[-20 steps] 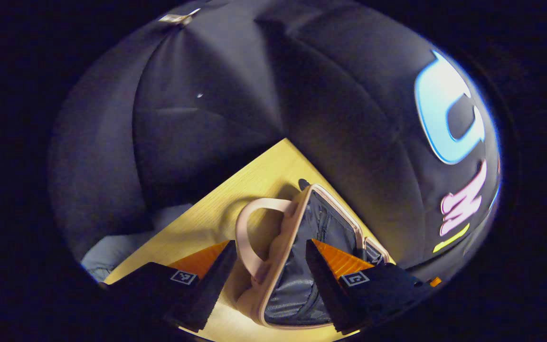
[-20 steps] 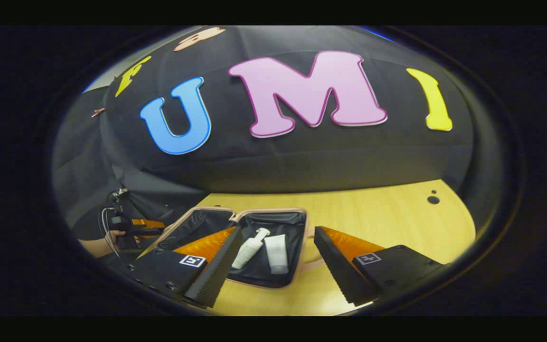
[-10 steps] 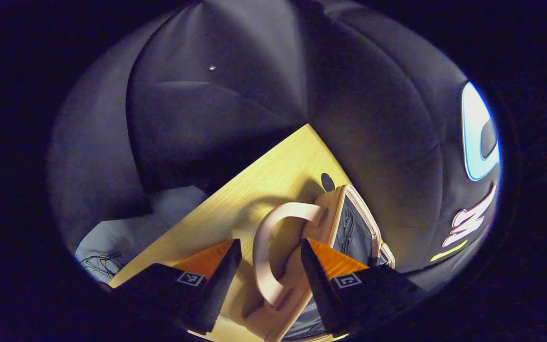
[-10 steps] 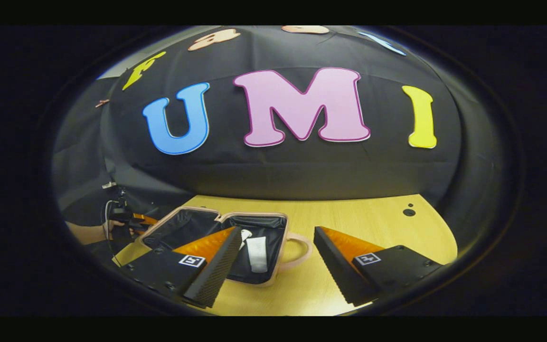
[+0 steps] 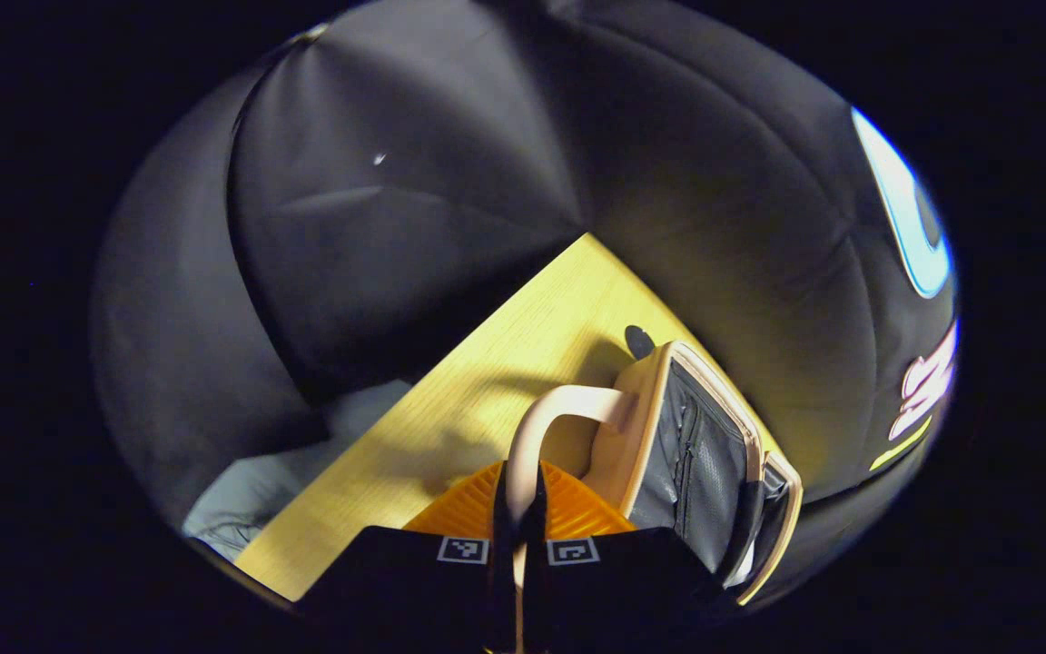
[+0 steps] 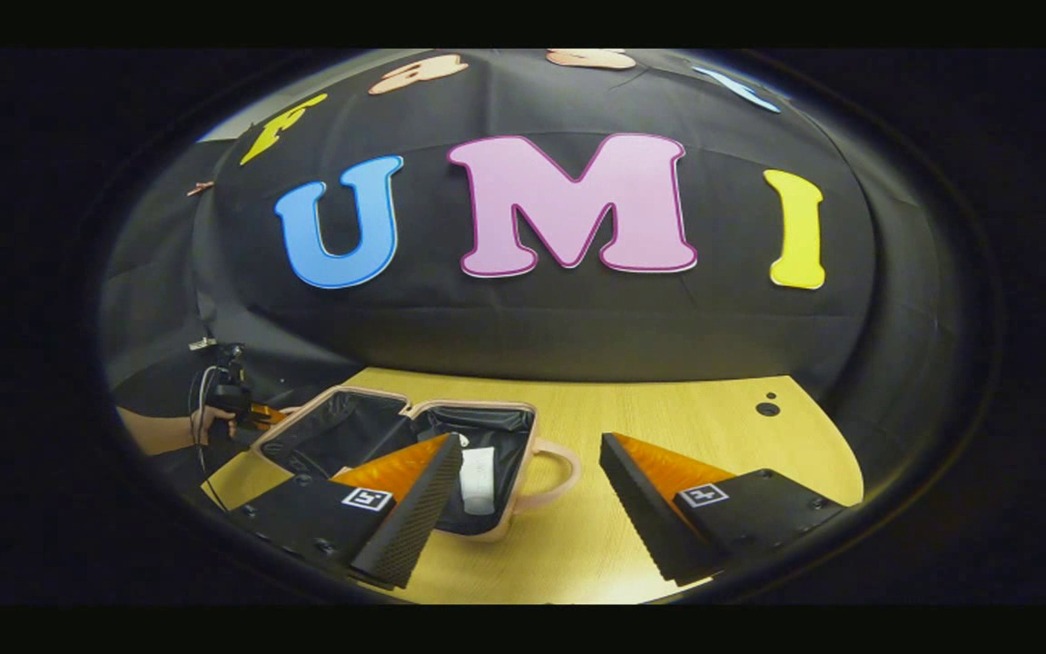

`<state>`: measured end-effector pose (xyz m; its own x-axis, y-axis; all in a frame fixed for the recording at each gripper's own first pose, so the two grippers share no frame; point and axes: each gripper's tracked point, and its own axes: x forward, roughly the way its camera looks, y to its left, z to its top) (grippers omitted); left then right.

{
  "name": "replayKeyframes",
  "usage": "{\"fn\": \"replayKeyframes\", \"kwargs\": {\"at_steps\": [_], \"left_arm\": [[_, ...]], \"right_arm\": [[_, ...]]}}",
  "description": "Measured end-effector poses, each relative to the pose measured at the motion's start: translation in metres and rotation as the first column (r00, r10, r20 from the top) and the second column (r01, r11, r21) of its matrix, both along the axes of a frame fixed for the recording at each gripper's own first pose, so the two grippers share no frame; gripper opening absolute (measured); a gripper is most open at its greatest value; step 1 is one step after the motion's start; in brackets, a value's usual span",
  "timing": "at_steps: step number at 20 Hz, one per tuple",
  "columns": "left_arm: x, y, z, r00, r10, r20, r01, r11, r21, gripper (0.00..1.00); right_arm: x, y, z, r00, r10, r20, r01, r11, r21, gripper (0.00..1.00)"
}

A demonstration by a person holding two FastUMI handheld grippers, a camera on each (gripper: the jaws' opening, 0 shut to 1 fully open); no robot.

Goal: First open the suitcase, pack the skin care products into it, and then close the suitcase.

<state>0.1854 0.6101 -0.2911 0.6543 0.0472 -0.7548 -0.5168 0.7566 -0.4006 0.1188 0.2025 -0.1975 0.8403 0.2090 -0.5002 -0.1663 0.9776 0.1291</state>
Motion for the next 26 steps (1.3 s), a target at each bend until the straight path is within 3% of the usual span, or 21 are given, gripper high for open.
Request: {"fn": "replayKeyframes", "kwargs": {"at_steps": [4,11,15,20,26], "left_arm": [[0.005,-0.004,0.053,0.995,-0.099,0.017,0.094,0.977,0.194,0.06],[0.006,-0.064,0.172,0.984,-0.151,0.097,0.115,0.945,0.305,0.06],[0.009,-0.111,0.224,0.969,-0.213,0.126,0.145,0.899,0.413,0.06],[0.018,-0.187,0.262,0.948,-0.246,0.204,0.139,0.892,0.431,0.06],[0.037,-0.307,0.279,0.899,-0.360,0.251,0.232,0.875,0.424,0.06]], "right_arm": [[-0.002,-0.007,0.000,1.000,0.012,0.011,-0.011,1.000,-0.016,0.98],[-0.008,-0.033,-0.007,0.999,0.017,0.037,-0.015,0.999,-0.047,0.98],[-0.016,-0.061,-0.014,1.000,0.002,0.030,-0.001,0.999,-0.054,0.98],[-0.019,-0.105,-0.018,0.999,-0.040,0.027,0.042,0.998,-0.044,0.98],[-0.021,-0.161,-0.027,0.996,-0.085,0.013,0.086,0.996,-0.038,0.98]]}}
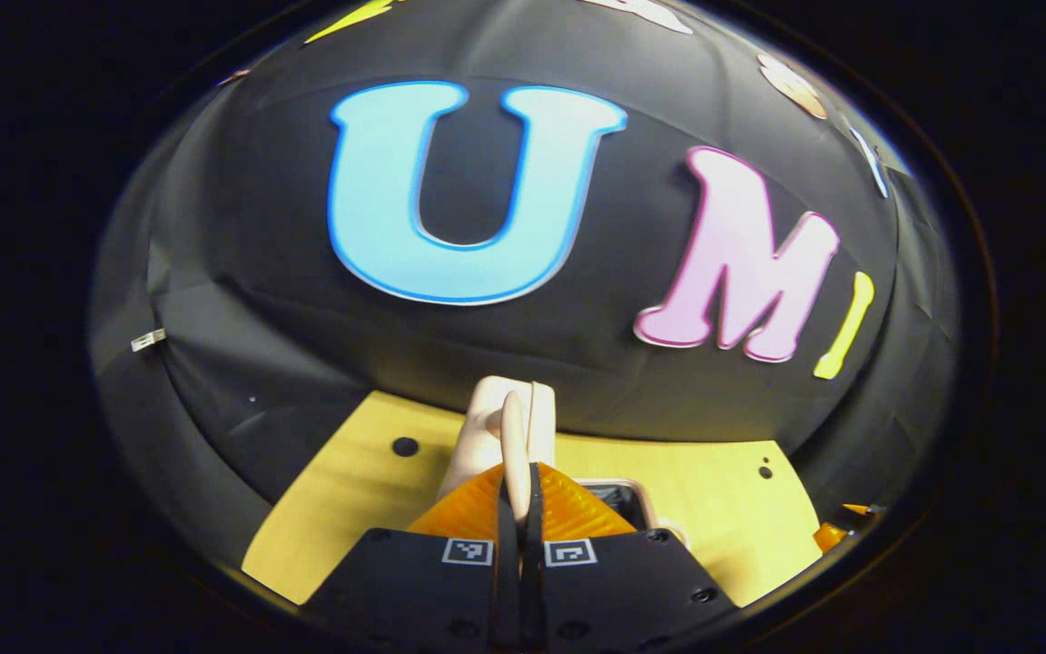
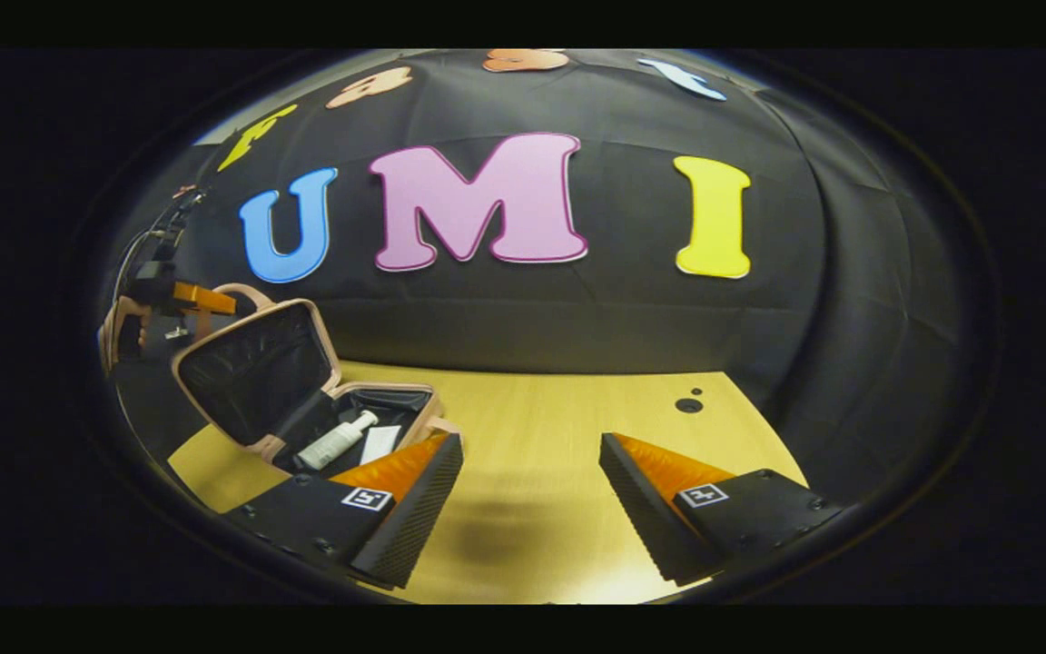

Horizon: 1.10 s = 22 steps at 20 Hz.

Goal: First open the suitcase, pack the skin care products into it, and then close the suitcase.

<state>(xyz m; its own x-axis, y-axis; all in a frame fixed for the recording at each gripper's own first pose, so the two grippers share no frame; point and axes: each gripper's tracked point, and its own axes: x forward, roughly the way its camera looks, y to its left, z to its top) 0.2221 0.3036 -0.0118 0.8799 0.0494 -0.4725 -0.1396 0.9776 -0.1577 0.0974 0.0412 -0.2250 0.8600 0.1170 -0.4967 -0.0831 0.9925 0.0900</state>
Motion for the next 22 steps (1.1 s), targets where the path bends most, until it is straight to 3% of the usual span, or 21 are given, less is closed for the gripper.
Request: {"fn": "replayKeyframes", "kwargs": {"at_steps": [7,11,15,17,20,21,22], "left_arm": [[0.022,-0.128,-0.047,0.993,-0.113,-0.020,0.113,0.994,-0.011,0.06],[0.023,-0.200,-0.114,0.979,-0.191,-0.067,0.191,0.982,0.001,0.06],[0.028,-0.235,-0.180,0.968,-0.212,-0.136,0.220,0.974,0.047,0.06],[0.027,-0.245,-0.208,0.960,-0.213,-0.179,0.235,0.966,0.111,0.06],[0.023,-0.261,-0.231,0.948,-0.237,-0.213,0.287,0.925,0.248,0.08],[0.023,-0.263,-0.232,0.945,-0.252,-0.207,0.304,0.912,0.276,0.12],[0.021,-0.267,-0.233,0.943,-0.259,-0.206,0.311,0.908,0.280,0.23]], "right_arm": [[0.000,-0.065,-0.015,0.998,-0.058,-0.015,0.059,0.998,0.018,0.98],[0.004,-0.091,-0.026,0.995,-0.098,-0.005,0.098,0.995,0.010,0.98],[0.003,-0.111,-0.034,0.994,-0.113,-0.008,0.113,0.994,0.011,0.98],[0.001,-0.122,-0.038,0.993,-0.119,-0.012,0.120,0.993,0.006,0.98],[0.001,-0.131,-0.044,0.992,-0.128,-0.018,0.129,0.992,0.005,0.98],[0.001,-0.132,-0.044,0.991,-0.130,-0.020,0.130,0.991,0.010,0.98],[0.001,-0.132,-0.043,0.992,-0.129,-0.020,0.129,0.992,0.017,0.98]]}}
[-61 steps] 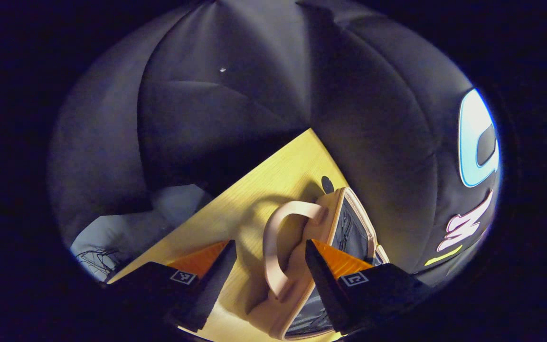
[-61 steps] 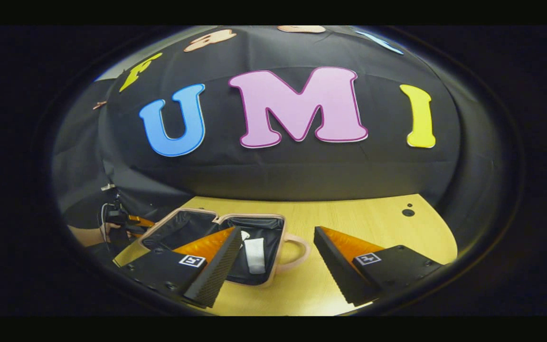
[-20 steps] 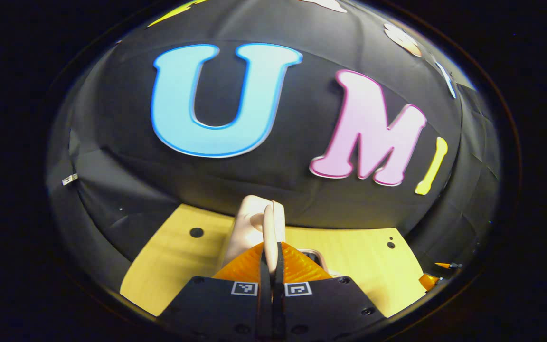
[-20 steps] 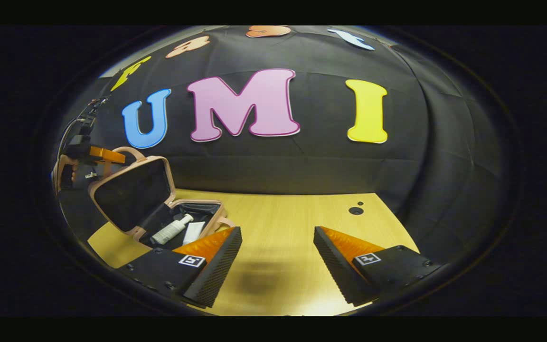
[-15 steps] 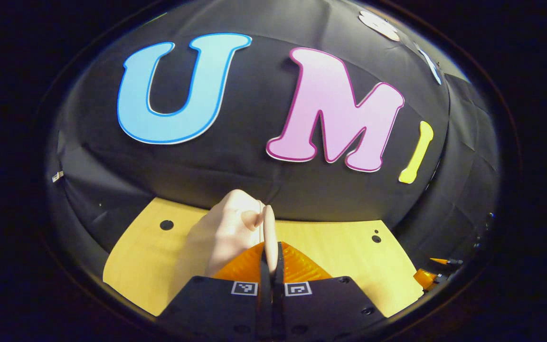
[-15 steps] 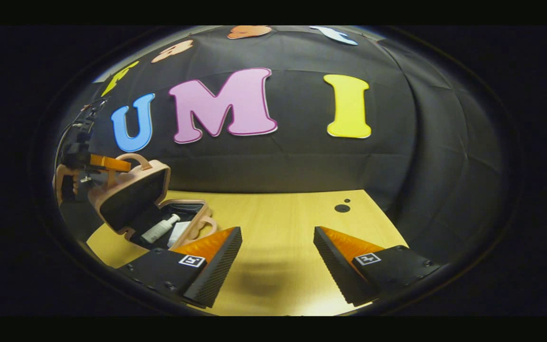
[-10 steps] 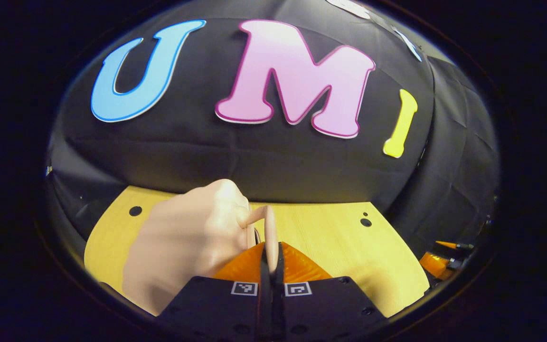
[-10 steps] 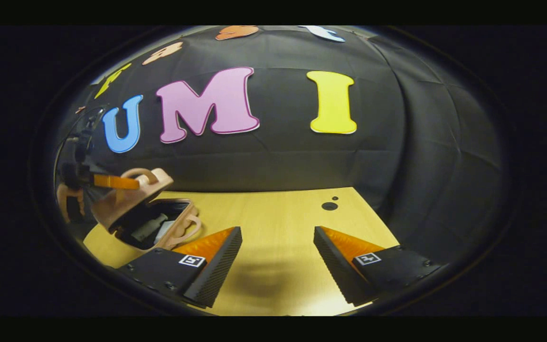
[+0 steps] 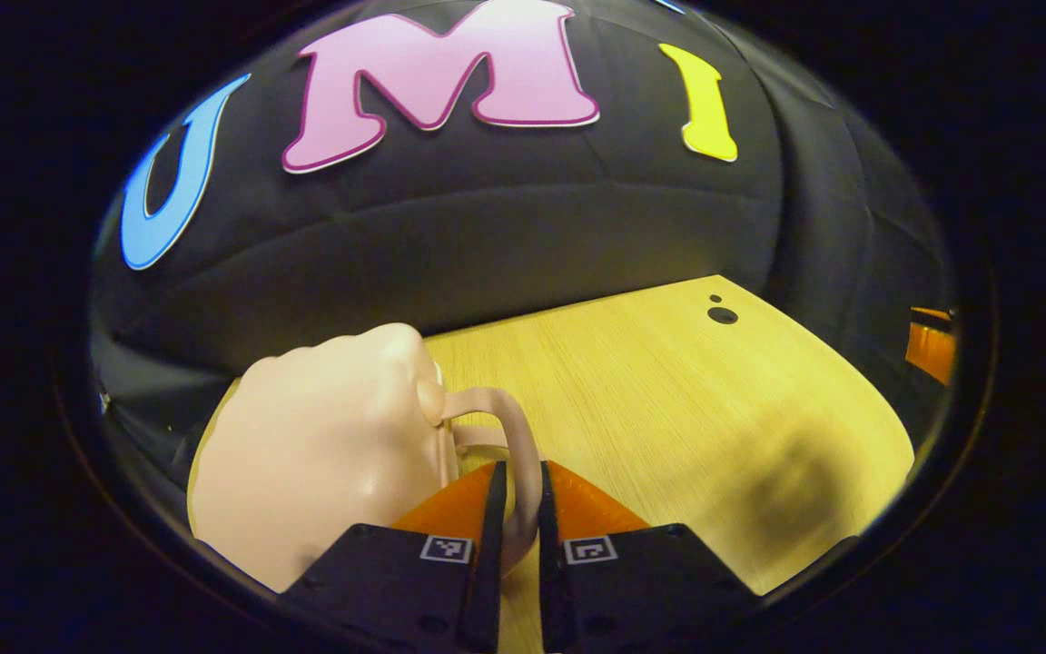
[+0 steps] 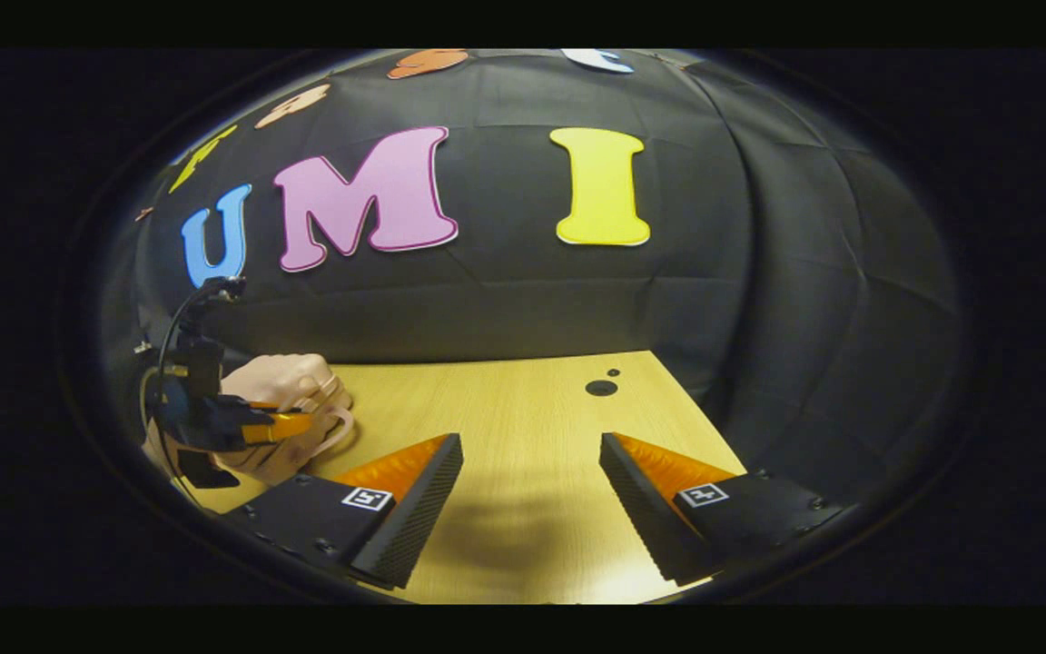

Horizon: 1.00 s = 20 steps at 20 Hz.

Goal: First open the suitcase, pack the skin care products into it, and then close the suitcase.

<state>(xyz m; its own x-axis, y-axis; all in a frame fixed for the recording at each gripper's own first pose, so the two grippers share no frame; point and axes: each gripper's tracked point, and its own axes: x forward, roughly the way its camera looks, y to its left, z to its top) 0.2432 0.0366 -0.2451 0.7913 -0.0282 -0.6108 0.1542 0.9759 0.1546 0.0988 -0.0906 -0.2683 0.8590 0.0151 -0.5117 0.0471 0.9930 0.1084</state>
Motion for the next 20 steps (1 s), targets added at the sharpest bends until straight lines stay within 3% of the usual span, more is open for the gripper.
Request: {"fn": "replayKeyframes", "kwargs": {"at_steps": [1,2,4,6,13,15,20], "left_arm": [[-0.005,-0.006,0.002,1.000,0.002,0.004,-0.002,1.000,-0.023,0.24],[-0.006,-0.011,0.009,0.999,0.019,0.029,-0.017,0.999,-0.047,0.36],[-0.012,-0.021,0.039,0.992,0.033,0.118,-0.019,0.993,-0.115,0.74],[-0.025,-0.023,0.084,0.969,0.051,0.240,-0.014,0.988,-0.153,0.94],[-0.126,-0.015,0.233,0.872,0.087,0.483,-0.014,0.988,-0.153,0.97],[-0.167,0.000,0.244,0.885,0.156,0.438,-0.092,0.982,-0.164,0.96],[-0.257,0.029,0.286,0.846,0.249,0.471,-0.114,0.948,-0.297,0.98]], "right_arm": [[0.000,0.001,0.001,1.000,0.003,0.003,-0.003,1.000,0.007,0.98],[-0.001,0.003,0.004,1.000,0.009,0.004,-0.009,1.000,0.010,0.98],[-0.004,0.006,0.012,1.000,0.019,0.012,-0.019,1.000,0.006,0.98],[-0.011,0.011,0.028,0.999,0.023,0.033,-0.023,1.000,0.001,0.98],[-0.064,0.039,0.104,0.992,-0.011,0.129,0.010,1.000,0.009,0.98],[-0.087,0.047,0.132,0.984,-0.028,0.175,0.029,1.000,-0.004,0.97],[-0.145,0.086,0.207,0.951,0.005,0.310,0.000,1.000,-0.015,0.98]]}}
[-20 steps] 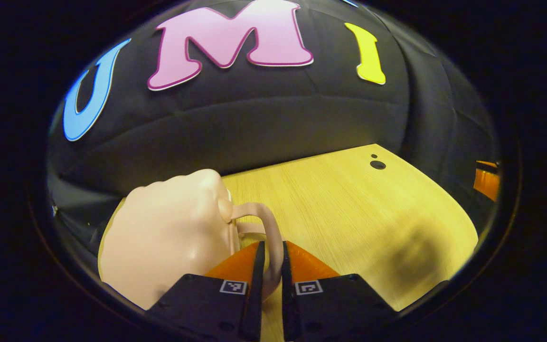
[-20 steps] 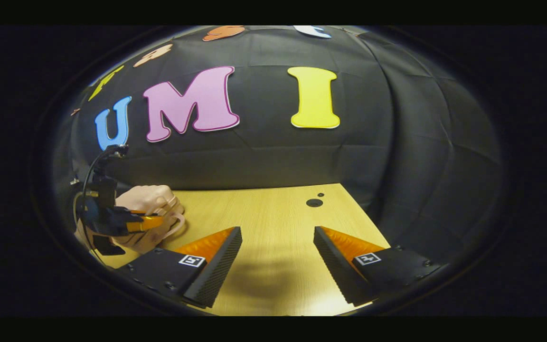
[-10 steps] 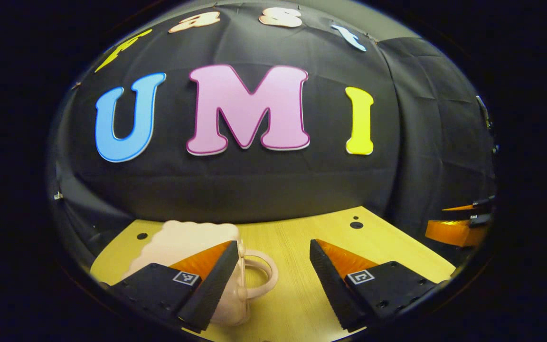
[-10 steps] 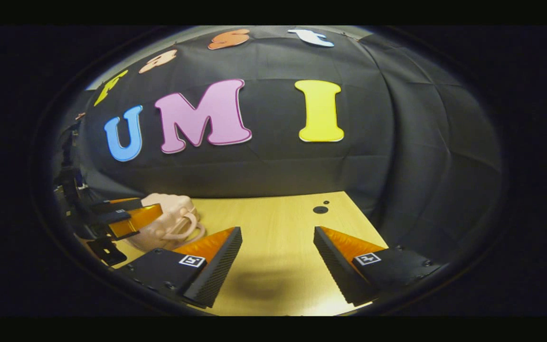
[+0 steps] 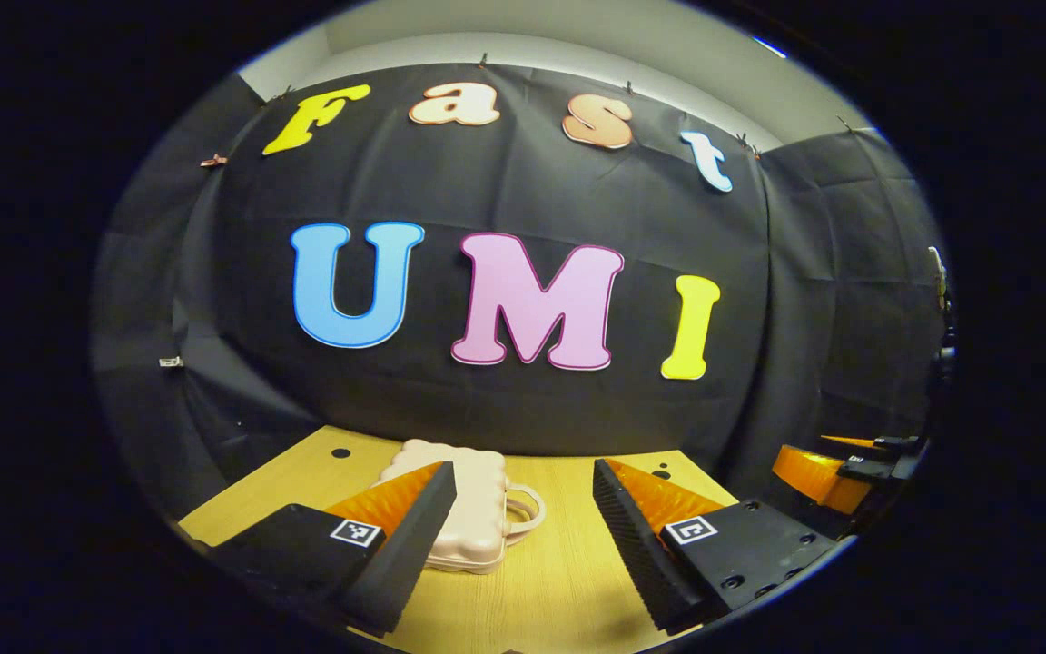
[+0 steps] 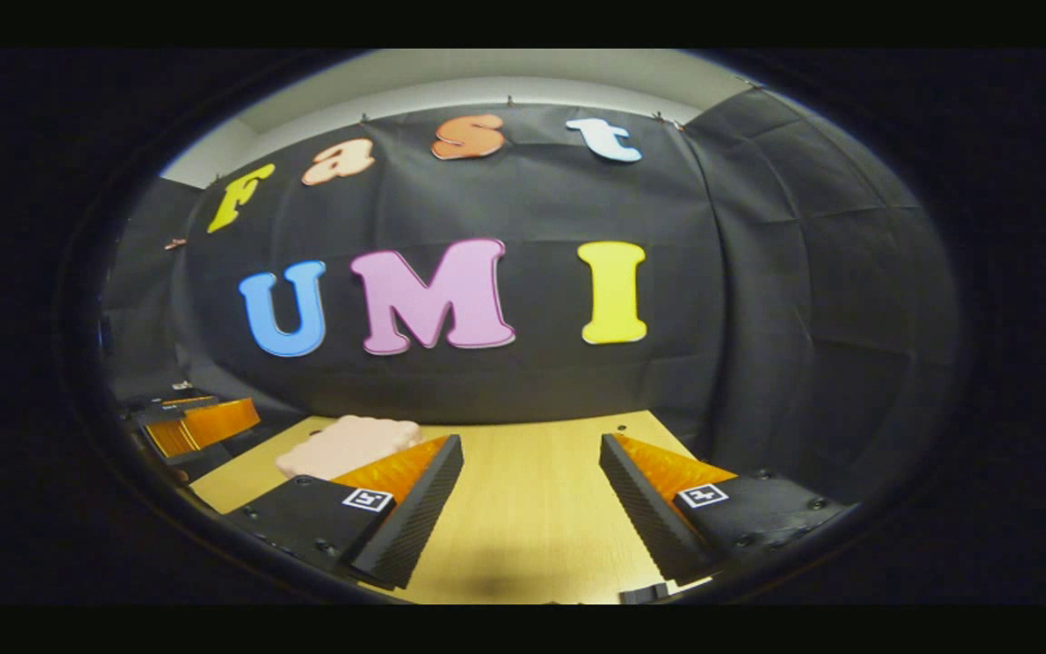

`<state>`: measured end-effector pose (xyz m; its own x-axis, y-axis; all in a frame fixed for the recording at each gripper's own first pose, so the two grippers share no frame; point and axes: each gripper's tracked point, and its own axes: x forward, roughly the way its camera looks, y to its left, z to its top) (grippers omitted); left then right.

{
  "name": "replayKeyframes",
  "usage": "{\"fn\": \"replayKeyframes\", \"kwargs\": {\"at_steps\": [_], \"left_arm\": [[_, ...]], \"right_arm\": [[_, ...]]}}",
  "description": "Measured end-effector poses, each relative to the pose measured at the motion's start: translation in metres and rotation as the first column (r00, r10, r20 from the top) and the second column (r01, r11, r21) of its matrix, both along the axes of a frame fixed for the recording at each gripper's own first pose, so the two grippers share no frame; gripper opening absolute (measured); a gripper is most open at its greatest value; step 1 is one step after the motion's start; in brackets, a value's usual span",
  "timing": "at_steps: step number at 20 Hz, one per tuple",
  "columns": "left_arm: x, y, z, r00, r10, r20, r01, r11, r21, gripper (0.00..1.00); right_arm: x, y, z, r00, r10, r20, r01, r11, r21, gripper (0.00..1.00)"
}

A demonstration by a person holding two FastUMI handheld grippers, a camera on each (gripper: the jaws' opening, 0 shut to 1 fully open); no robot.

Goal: First open the suitcase, pack the skin care products into it, and then close the suitcase.

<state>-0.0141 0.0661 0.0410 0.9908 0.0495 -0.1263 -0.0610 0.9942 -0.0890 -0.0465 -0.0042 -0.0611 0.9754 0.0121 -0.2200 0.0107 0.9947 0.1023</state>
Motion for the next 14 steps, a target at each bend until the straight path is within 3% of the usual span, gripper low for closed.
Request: {"fn": "replayKeyframes", "kwargs": {"at_steps": [3,6,8,11,14], "left_arm": [[-0.035,0.013,0.015,1.000,0.025,0.019,-0.024,0.999,-0.043,0.96],[-0.061,0.016,0.028,0.998,0.025,0.061,-0.021,0.997,-0.070,0.96],[-0.075,0.022,0.045,0.991,0.033,0.127,-0.032,0.999,-0.010,0.96],[-0.086,0.020,0.070,0.969,0.016,0.248,-0.049,0.991,0.125,0.96],[-0.097,0.006,0.078,0.962,-0.033,0.270,-0.007,0.990,0.144,0.96]], "right_arm": [[-0.030,0.019,0.030,0.997,0.029,0.068,-0.024,0.997,-0.074,0.97],[-0.061,0.042,0.036,0.996,0.059,0.066,-0.055,0.996,-0.064,0.98],[-0.078,0.054,0.037,0.994,0.079,0.073,-0.076,0.996,-0.055,1.00],[-0.079,0.053,0.052,0.985,0.082,0.153,-0.065,0.991,-0.117,0.97],[-0.078,0.060,0.070,0.973,0.079,0.219,-0.053,0.991,-0.119,0.96]]}}
